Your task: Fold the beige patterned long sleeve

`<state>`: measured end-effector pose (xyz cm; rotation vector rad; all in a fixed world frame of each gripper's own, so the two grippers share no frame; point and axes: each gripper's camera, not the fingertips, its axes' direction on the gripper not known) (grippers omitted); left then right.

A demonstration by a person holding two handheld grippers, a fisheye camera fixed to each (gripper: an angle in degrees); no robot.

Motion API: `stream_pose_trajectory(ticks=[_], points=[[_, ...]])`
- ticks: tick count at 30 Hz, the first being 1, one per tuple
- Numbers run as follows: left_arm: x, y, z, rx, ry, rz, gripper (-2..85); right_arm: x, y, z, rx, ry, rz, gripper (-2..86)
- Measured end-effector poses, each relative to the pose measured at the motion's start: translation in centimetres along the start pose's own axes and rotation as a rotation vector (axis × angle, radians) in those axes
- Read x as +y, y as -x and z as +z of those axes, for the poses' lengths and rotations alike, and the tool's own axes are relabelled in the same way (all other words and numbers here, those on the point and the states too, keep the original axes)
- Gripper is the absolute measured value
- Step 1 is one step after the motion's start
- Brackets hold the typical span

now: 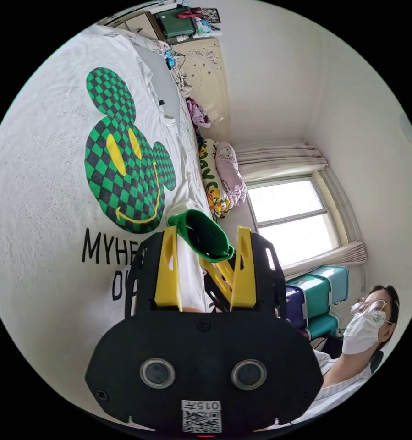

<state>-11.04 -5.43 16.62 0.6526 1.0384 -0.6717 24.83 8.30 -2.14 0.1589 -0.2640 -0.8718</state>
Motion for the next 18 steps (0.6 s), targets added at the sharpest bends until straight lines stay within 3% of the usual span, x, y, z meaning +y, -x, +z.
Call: stream_pose_trajectory(ticks=[7,11,18], points=[[-0.5,0.3,-0.6,-0.046,0.040,0.016,1.3,3.4,4.9,2.5,0.006,-0.014,-0.040,4.5],[0.1,-1.6,-2.4,-0.082,-0.024,0.078,-0.3,4.9,5.4,2.3,0.005,-0.112,0.048,4.4],[2.8,-7.3,-7.9,-0.241,-0.111,0.271,-0.6,7.0,2.7,1.3,-0.173,-0.303,0.238,1.3]])
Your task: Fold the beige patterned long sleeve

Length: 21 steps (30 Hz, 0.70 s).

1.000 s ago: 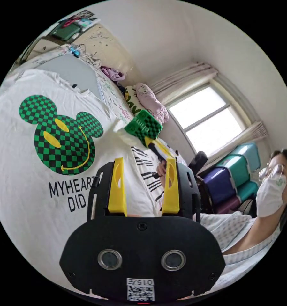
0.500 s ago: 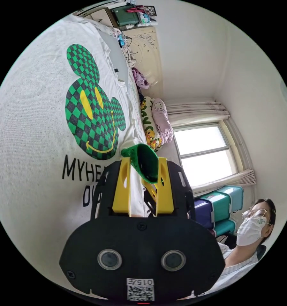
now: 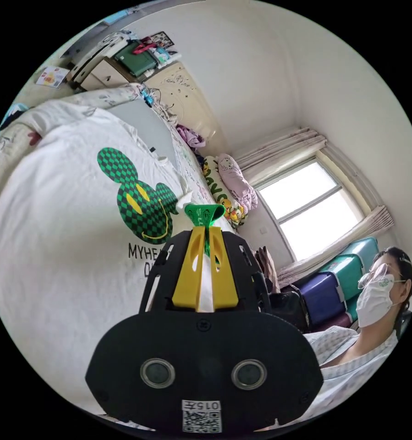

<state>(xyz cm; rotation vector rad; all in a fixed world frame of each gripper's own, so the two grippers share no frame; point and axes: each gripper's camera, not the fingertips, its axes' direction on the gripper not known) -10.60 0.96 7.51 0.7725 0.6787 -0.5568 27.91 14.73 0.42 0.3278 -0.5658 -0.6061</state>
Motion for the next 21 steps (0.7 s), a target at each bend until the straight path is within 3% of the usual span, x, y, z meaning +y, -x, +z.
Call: stream_pose_trajectory(ticks=[5,12,18,21], points=[[2.5,-1.6,-4.1,-0.211,0.020,0.070,-0.5,0.0,-3.5,1.0,-0.090,0.005,0.127,-0.8],[5.3,-2.1,-5.9,-0.290,0.028,0.071,-0.2,1.4,-12.4,3.5,-0.113,0.089,0.344,-0.6],[6.1,-0.5,-3.9,-0.307,0.170,0.041,2.7,4.4,-22.1,6.3,-0.137,0.224,0.576,4.4],[5.3,-1.5,-4.6,-0.444,0.128,0.083,6.4,4.8,-25.5,6.8,-0.157,0.260,0.602,5.9]])
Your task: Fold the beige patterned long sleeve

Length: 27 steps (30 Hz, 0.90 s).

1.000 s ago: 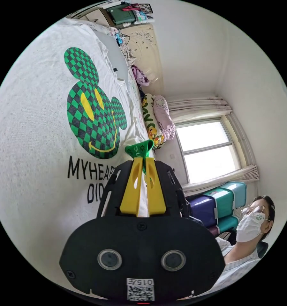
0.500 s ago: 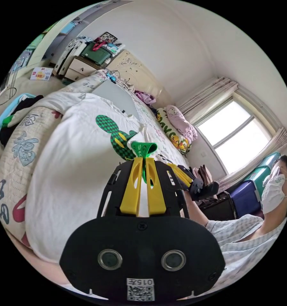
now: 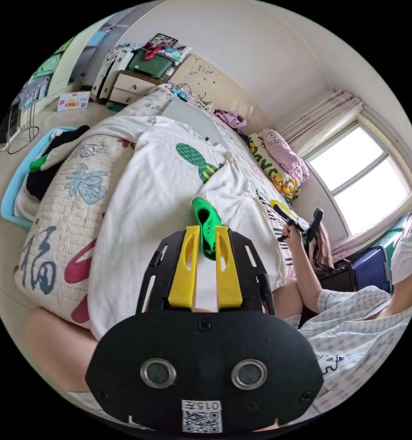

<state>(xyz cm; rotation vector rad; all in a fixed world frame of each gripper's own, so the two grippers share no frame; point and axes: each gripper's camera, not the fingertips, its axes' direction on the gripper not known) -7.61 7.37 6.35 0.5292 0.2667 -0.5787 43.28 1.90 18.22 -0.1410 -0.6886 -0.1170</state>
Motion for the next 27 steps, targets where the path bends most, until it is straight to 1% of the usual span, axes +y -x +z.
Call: stream_pose_trajectory(ticks=[2,4,6,8,10,12,14,17,18,20,21,24,26,27], points=[[-3.9,-1.8,-0.3,-0.128,-0.024,0.074,9.1,-1.9,-0.9,0.3,-0.026,0.034,-0.048,6.2],[-7.9,-4.0,0.4,-0.147,-0.066,0.167,9.9,-4.2,-2.1,1.1,-0.023,0.090,-0.041,6.7],[-12.4,-6.6,3.0,-0.120,-0.064,0.266,9.8,-6.5,-3.5,2.9,-0.080,0.127,-0.032,7.8],[-18.4,-9.6,8.7,-0.009,0.004,0.334,10.3,-8.2,-4.5,4.9,-0.058,0.192,-0.037,8.4],[-22.0,-10.9,13.4,0.086,0.006,0.309,13.0,-9.7,-5.7,6.5,-0.050,0.218,-0.011,9.3],[-24.8,-12.4,18.2,0.120,0.011,0.308,13.4,-11.6,-6.4,7.7,-0.060,0.246,-0.028,9.7],[-27.7,-13.7,25.0,0.122,0.107,0.263,13.5,-13.1,-6.3,8.4,-0.043,0.278,-0.064,9.7],[-29.6,-15.0,31.8,0.096,0.205,0.234,13.4,-15.2,-6.1,9.4,-0.008,0.321,-0.117,9.1],[-29.8,-15.3,32.9,0.089,0.215,0.230,13.4,-15.9,-6.5,9.4,-0.019,0.318,-0.112,8.7],[-30.5,-16.1,35.9,0.103,0.220,0.213,13.2,-16.3,-7.8,9.0,-0.047,0.300,-0.064,7.4],[-30.6,-16.3,36.5,0.120,0.218,0.215,13.1,-16.3,-9.2,8.5,-0.063,0.272,-0.003,5.7],[-31.2,-17.8,39.1,0.142,0.273,0.222,8.9,-16.5,-12.7,6.8,-0.112,0.205,0.137,2.6],[-31.8,-19.7,39.8,0.162,0.256,0.264,2.4,-16.7,-13.9,5.8,-0.133,0.169,0.180,1.8],[-31.9,-20.2,39.8,0.148,0.249,0.278,2.0,-16.8,-14.2,5.4,-0.122,0.161,0.193,1.4]])
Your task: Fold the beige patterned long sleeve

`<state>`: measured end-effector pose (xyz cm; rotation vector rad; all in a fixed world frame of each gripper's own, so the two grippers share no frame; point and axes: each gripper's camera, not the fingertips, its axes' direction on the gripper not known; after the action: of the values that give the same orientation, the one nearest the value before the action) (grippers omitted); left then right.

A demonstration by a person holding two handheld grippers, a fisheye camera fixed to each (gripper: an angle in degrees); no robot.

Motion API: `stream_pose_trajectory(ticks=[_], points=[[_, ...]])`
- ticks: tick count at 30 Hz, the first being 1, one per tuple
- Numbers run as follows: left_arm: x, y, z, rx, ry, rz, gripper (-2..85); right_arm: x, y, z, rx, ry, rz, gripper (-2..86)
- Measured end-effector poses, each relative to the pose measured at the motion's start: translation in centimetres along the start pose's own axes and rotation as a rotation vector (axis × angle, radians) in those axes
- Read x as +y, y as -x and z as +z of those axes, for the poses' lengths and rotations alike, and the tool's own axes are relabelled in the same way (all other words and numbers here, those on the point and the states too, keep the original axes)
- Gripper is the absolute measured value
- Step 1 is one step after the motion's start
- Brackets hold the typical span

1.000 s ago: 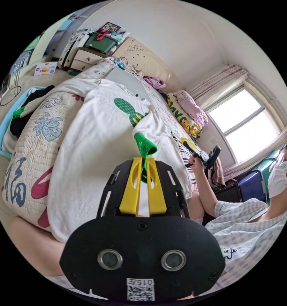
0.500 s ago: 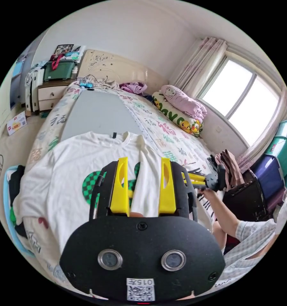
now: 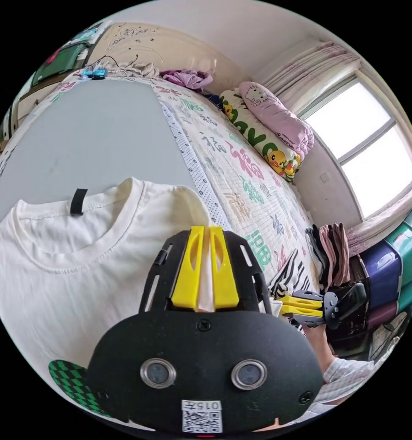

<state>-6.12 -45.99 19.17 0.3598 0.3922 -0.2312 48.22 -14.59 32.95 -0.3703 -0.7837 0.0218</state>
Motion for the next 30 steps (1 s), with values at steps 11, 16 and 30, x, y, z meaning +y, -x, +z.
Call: stream_pose_trajectory(ticks=[11,16,30], points=[[-2.3,-3.0,3.4,-0.169,0.056,0.070,1.2,-1.4,0.8,0.9,0.220,0.119,-0.028,0.3],[-2.1,-2.8,0.9,-0.209,0.082,0.073,6.6,-1.7,1.1,1.8,0.260,0.167,-0.044,1.4],[27.9,0.5,-27.6,-0.193,0.011,0.239,6.9,6.3,11.7,-10.8,0.038,-0.005,-0.055,4.9]])
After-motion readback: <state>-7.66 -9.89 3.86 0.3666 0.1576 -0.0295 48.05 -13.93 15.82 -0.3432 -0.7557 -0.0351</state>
